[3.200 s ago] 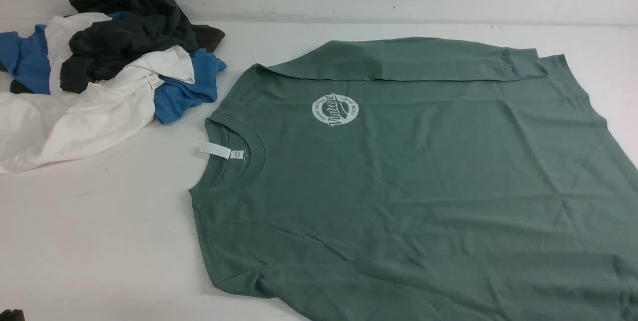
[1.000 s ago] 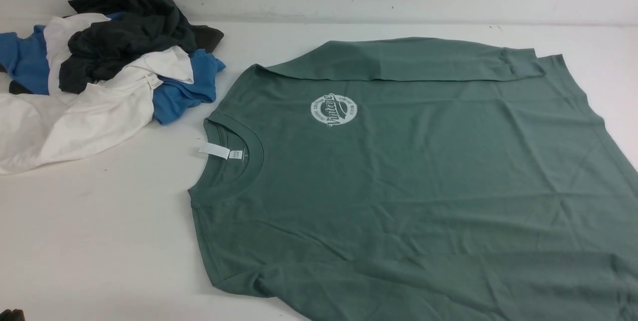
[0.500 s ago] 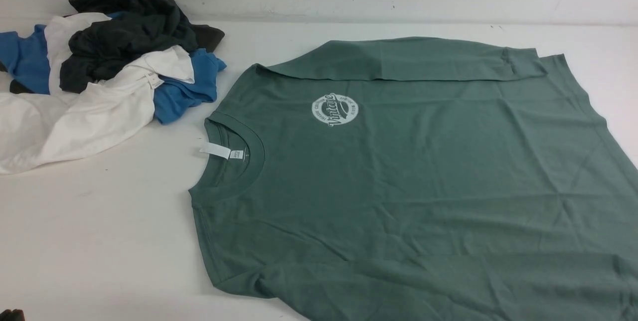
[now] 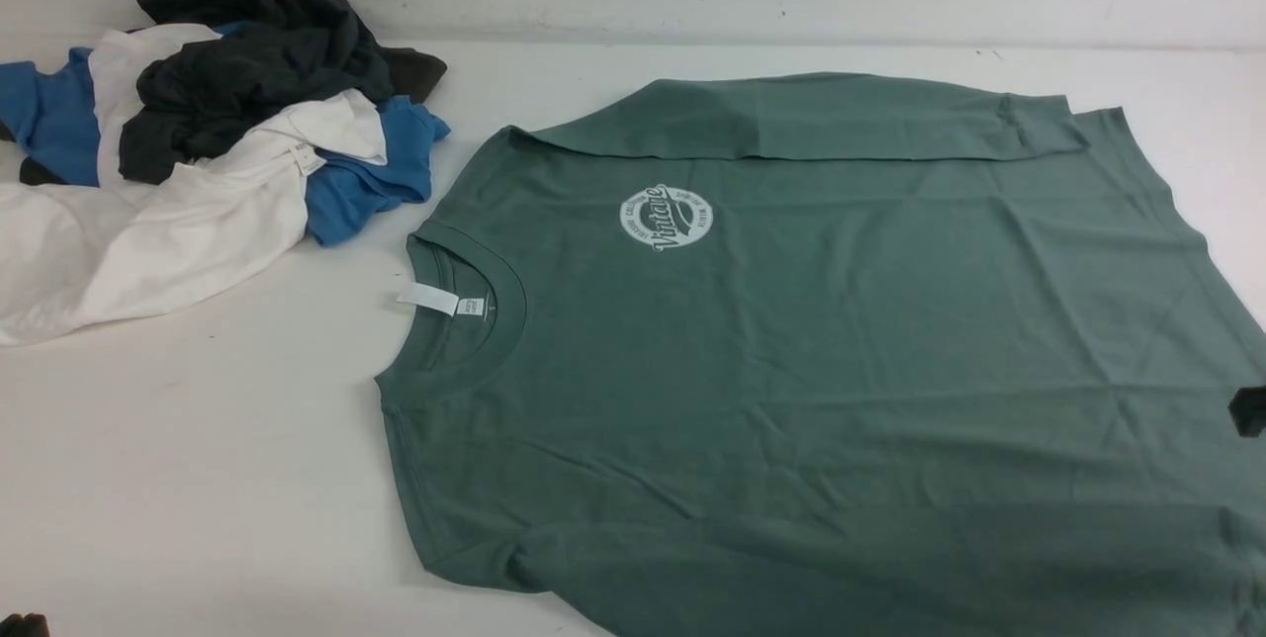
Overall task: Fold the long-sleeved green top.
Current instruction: Hold the cuff closest to the cuff with your right arm
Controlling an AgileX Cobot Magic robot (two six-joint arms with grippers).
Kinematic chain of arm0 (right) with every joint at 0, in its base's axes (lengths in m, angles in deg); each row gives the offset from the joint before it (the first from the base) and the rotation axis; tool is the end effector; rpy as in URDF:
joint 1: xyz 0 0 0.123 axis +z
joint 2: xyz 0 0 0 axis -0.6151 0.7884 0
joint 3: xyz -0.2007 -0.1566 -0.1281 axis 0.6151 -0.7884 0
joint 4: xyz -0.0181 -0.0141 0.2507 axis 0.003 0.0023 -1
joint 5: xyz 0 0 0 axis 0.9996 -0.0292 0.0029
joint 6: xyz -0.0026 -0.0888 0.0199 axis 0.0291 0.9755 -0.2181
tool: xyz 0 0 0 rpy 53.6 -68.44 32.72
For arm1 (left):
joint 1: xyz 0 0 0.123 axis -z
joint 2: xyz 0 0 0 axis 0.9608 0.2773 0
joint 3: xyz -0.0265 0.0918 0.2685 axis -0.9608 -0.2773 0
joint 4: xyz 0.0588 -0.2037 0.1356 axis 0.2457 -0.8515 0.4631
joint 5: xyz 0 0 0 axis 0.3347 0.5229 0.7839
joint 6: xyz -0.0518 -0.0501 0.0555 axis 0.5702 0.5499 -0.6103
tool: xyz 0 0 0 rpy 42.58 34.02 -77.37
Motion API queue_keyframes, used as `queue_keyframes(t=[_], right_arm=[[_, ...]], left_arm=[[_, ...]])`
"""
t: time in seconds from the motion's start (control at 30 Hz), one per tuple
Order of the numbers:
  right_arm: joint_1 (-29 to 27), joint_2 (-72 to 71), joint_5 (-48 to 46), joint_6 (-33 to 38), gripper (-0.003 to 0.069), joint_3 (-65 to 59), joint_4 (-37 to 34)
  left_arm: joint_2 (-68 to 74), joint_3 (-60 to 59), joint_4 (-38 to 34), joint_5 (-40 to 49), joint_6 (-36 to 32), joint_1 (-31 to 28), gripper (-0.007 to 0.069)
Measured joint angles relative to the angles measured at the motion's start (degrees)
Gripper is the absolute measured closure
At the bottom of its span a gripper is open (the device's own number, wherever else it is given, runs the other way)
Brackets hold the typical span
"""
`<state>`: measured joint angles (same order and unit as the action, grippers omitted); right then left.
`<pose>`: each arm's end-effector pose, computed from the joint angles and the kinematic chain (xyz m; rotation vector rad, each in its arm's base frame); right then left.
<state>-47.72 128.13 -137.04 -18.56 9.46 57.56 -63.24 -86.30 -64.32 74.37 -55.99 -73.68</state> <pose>0.2846 -0.0590 0.2117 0.1895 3.1087 -0.1737 0.0521 -0.0015 0.1729 0.0263 1.8756 -0.0061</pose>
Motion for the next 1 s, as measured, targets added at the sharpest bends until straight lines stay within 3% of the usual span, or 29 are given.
queue_keyframes(t=[0.13, 0.37, 0.57, 0.63, 0.77, 0.87, 1.0], right_arm=[[-0.24, 1.53, 2.70, 0.07, 0.0568, 0.98, 2.52], [-0.24, 11.43, 3.03, -1.47, 0.0314, 1.10, 3.87], [-0.30, 13.72, 2.54, -1.78, 0.0260, 2.24, 5.05], [-0.30, 13.71, 2.48, -1.58, 0.0265, 2.24, 5.05], [-0.25, 13.71, 1.91, 0.11, 0.0348, 2.32, 4.66], [-0.24, 13.34, 1.45, 1.37, 0.0536, 2.19, 4.57], [-0.24, 11.77, 0.41, 2.13, 0.0643, 1.65, 5.86]], left_arm=[[0.00, 0.00, 0.00, 0.00, 0.00, 0.00, 0.0625], [0.00, 0.00, 0.00, 0.00, 0.00, 0.00, 0.0625], [0.00, 0.00, 0.00, 0.00, 0.00, 0.00, 0.0625], [0.00, 0.00, 0.00, 0.00, 0.00, 0.00, 0.0625], [0.00, 0.00, 0.00, 0.00, 0.00, 0.00, 0.0625], [0.00, 0.00, 0.00, 0.00, 0.00, 0.00, 0.0625], [0.00, 0.00, 0.00, 0.00, 0.00, 0.00, 0.0625]])
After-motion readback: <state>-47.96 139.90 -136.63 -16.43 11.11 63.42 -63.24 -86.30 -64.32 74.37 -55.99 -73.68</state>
